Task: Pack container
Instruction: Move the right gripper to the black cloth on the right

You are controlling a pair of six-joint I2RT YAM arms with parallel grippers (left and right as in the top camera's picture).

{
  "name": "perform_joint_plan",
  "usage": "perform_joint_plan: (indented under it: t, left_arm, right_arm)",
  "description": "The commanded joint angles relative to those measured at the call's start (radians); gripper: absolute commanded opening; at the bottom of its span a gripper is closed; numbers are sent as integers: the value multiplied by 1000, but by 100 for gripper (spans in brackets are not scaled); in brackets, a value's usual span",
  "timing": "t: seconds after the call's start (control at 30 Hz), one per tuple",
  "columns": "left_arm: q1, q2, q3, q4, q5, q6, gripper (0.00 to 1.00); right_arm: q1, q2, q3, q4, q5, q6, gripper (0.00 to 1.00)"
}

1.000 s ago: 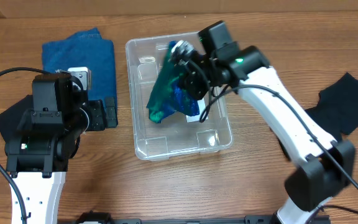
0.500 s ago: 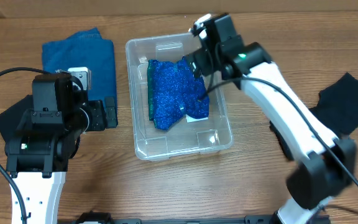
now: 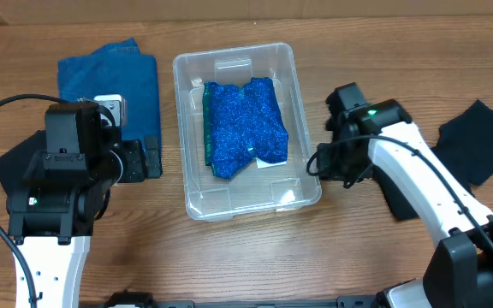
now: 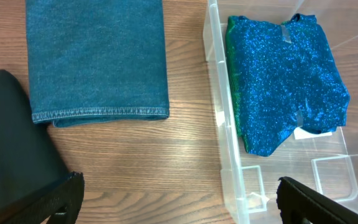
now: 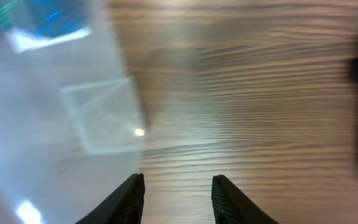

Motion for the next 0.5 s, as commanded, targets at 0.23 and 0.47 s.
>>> perform_joint_plan:
  t: [0.23, 0.47]
  left_arm:
    - [8, -1, 23, 5, -4, -7, 100]
    - [8, -1, 23, 11, -4, -7, 100]
  right_arm:
    - [-235, -103, 34, 86, 55, 122, 61]
    - [-787, -344, -28, 76, 46, 282, 93]
